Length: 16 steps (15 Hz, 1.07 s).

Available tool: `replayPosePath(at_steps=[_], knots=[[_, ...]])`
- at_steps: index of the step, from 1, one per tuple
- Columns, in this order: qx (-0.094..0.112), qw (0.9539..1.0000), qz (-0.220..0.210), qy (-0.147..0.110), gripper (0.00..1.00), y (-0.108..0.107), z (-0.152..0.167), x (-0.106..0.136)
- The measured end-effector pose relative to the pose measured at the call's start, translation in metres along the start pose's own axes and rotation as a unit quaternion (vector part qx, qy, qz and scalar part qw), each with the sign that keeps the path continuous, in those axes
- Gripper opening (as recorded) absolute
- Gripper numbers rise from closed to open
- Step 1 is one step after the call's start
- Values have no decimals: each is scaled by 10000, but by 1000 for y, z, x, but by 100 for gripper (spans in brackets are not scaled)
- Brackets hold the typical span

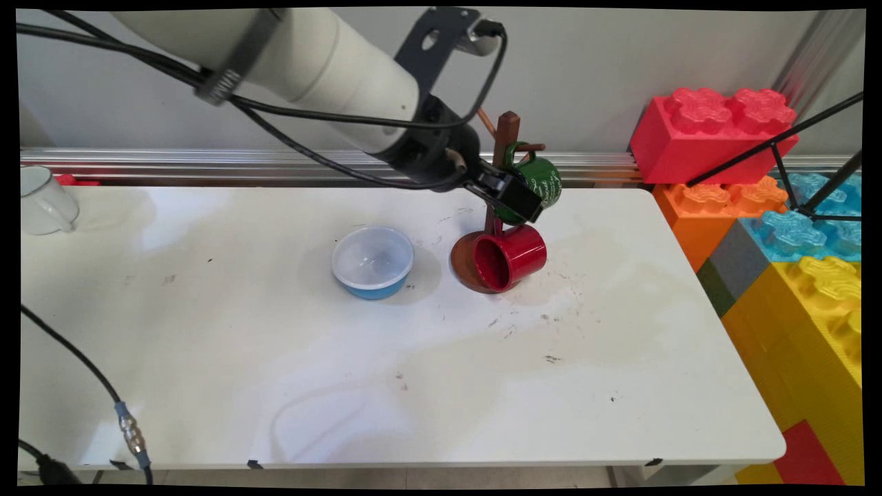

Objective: Pick up the green mug from the rack

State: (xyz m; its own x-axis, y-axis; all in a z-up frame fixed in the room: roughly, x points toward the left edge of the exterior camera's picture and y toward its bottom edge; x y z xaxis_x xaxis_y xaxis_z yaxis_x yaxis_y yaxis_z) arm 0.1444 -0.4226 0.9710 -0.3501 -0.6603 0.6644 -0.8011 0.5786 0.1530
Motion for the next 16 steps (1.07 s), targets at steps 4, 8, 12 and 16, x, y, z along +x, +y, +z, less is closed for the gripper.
replayPosePath(at_steps=[4,8,12,16], knots=[[90,9999,-89,41,100,1,22,1],[152,9996,-205,104,100,1,46,-3],[166,9994,-251,166,100,0,61,-4],[169,9991,-284,266,100,-2,76,-5]])
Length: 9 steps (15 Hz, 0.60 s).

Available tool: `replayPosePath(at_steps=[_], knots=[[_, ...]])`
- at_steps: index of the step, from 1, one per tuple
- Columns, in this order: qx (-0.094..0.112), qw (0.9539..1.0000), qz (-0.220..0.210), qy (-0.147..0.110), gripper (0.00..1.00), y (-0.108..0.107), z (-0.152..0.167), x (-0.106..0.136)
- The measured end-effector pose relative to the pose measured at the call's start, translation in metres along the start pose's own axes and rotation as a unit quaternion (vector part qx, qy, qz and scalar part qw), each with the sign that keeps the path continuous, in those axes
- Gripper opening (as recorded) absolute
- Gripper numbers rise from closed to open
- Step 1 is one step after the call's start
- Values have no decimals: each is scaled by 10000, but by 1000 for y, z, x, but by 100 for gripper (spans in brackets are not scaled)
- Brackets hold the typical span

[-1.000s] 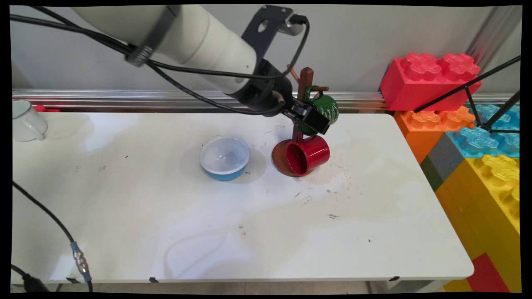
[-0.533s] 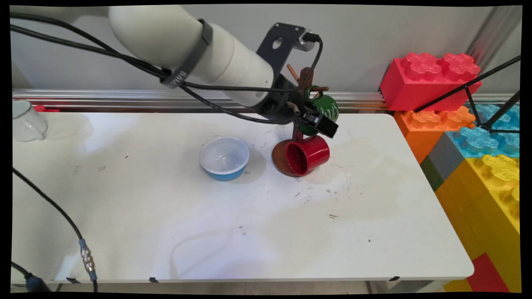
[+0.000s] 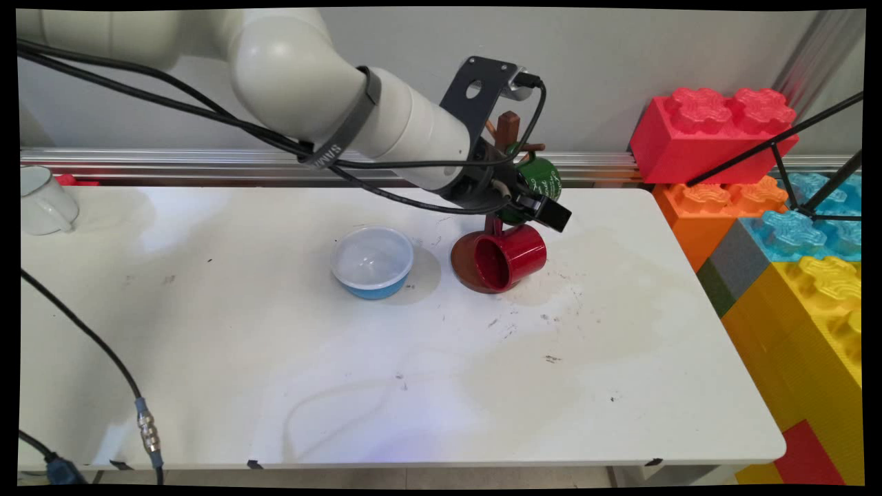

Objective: Pick up the green mug from the rack

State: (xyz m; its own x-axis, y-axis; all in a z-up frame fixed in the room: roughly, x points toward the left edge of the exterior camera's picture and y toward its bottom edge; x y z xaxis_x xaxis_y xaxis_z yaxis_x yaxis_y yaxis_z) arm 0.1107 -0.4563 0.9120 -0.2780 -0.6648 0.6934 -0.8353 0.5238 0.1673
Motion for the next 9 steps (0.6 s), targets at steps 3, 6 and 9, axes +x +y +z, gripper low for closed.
replayPosePath(at_steps=[3,6,9], knots=[[-3,10000,-15,70,100,-1,7,0],[-18,9999,-35,151,100,-2,14,0],[-28,9998,-56,199,100,-3,17,0]])
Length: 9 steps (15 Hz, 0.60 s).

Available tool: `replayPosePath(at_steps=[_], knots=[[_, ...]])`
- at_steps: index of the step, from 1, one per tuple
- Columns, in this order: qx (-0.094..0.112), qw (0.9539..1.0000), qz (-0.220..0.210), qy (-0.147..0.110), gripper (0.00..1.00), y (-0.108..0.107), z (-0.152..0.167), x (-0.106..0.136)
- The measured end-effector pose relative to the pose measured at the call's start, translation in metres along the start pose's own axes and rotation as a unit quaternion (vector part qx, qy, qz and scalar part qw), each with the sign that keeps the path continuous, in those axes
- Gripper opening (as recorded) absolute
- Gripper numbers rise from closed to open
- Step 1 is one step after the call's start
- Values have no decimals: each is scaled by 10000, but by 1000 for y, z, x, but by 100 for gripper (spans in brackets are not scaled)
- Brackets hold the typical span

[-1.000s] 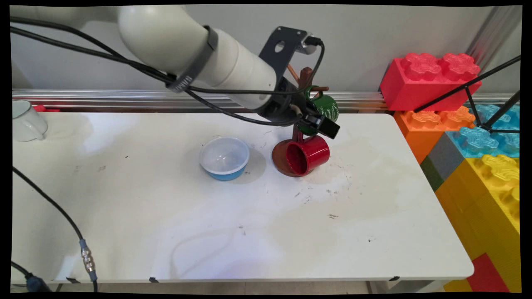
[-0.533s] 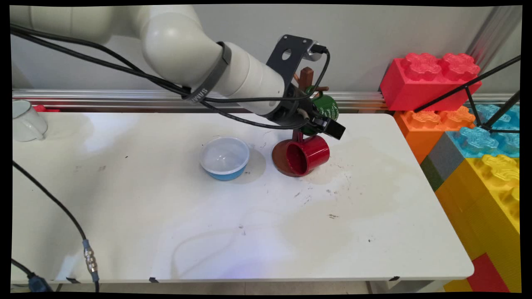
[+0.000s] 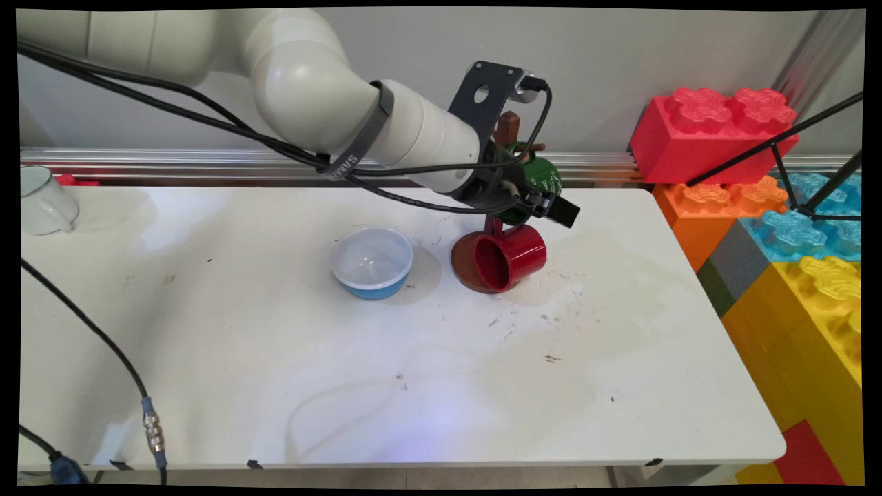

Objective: Pick up the green mug from the rack

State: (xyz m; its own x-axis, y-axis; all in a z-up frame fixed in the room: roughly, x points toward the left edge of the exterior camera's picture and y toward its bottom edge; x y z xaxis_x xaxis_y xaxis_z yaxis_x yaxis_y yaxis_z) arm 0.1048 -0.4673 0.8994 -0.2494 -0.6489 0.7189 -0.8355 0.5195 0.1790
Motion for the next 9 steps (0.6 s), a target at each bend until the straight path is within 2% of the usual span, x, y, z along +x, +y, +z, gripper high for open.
replayPosePath(at_steps=[8,9], knots=[[-1,9999,-84,127,100,-3,7,-1],[0,9999,-98,132,0,-3,7,-1]])
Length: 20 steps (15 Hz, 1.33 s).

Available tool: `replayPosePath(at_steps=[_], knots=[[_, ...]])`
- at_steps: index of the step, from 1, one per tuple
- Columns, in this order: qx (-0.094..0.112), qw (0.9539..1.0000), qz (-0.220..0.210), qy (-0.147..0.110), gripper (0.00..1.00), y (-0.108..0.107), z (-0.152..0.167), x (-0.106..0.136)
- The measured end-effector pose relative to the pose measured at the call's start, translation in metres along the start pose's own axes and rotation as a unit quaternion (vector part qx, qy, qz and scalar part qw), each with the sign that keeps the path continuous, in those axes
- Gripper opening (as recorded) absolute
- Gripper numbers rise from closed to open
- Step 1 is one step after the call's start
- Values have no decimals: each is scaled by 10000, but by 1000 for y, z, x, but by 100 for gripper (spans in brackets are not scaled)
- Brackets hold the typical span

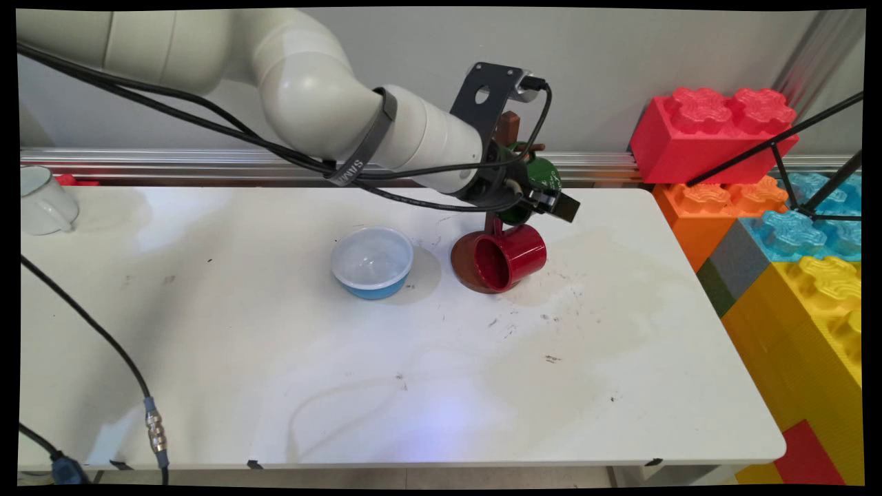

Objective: Pick up the green mug from the rack, then place the picked object on the table

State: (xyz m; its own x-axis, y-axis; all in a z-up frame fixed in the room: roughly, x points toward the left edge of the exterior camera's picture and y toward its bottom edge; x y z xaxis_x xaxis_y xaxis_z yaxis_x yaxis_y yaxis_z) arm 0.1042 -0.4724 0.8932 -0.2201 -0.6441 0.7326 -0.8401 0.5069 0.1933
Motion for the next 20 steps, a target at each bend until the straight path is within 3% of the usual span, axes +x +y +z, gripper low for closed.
replayPosePath(at_steps=[14,20], knots=[[116,9998,-182,-4,0,-8,-7,-5],[12,9998,-202,41,0,-7,-13,-2]])
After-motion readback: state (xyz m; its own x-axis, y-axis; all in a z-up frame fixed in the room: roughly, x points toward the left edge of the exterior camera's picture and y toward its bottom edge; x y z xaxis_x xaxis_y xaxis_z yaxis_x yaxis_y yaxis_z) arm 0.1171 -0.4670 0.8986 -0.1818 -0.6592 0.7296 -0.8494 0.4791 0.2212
